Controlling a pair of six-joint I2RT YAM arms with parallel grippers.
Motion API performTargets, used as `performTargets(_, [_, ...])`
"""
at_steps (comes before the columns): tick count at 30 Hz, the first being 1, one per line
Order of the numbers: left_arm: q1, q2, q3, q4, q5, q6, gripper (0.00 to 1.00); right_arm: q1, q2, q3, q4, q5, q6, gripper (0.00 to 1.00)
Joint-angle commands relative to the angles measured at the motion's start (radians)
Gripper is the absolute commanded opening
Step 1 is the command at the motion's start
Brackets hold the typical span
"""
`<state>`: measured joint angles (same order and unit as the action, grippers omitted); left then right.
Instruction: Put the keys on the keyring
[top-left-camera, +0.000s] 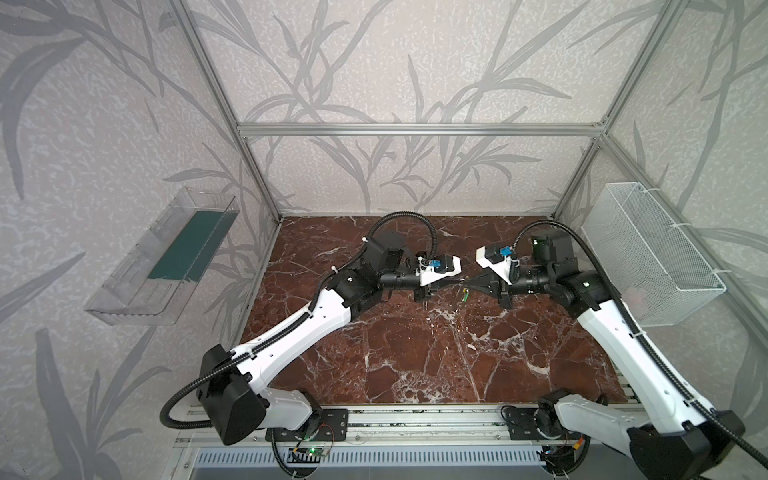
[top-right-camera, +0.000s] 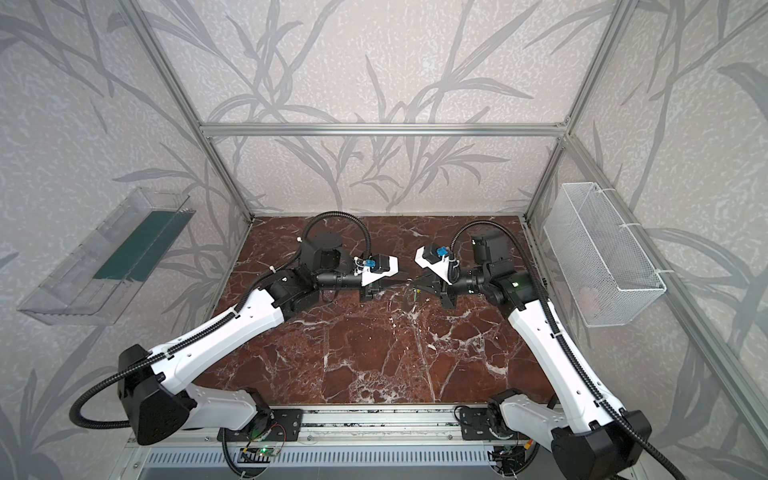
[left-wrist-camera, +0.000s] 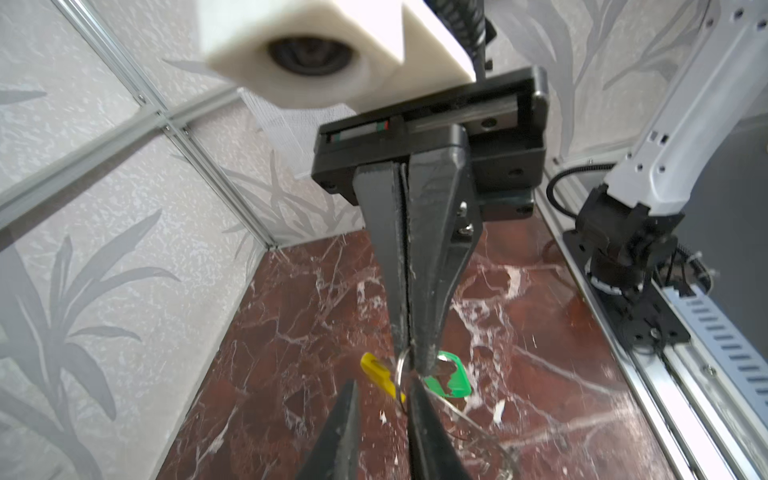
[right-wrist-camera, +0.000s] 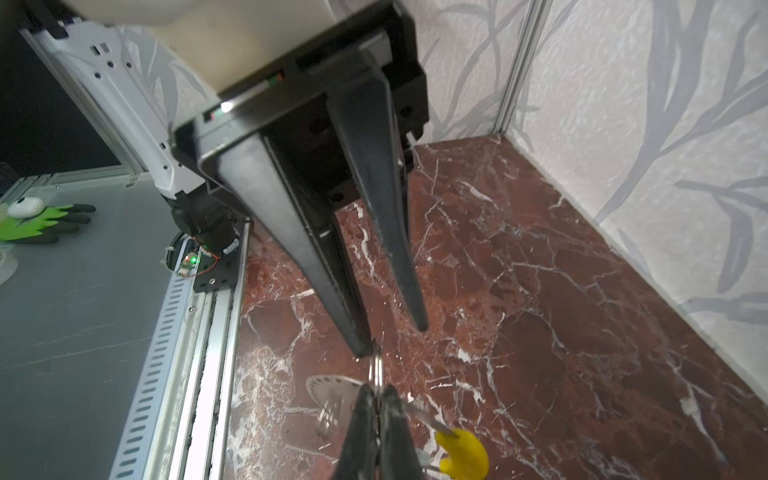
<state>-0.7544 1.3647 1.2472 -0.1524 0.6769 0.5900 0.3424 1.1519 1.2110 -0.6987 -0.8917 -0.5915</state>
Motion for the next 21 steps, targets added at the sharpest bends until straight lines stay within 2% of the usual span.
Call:
performTargets(1, [-0.015, 0.006, 0.035, -0.139, -0.026, 0.113, 0.24, 0.019, 0.005, 0.031, -0.111, 0.048, -0.039, 0.0])
performTargets(9, [-0.025, 0.017, 0.044, -0.17, -0.032, 0.12, 0.24, 0.046, 0.009, 0.046, -0.107, 0.057, -0.032, 0.0])
performTargets(21, [-0.041, 0.031, 0.044, -0.129, -0.004, 0.098, 0.22, 0.073, 0.012, 0.039, -0.082, 0.067, -0.023, 0.0])
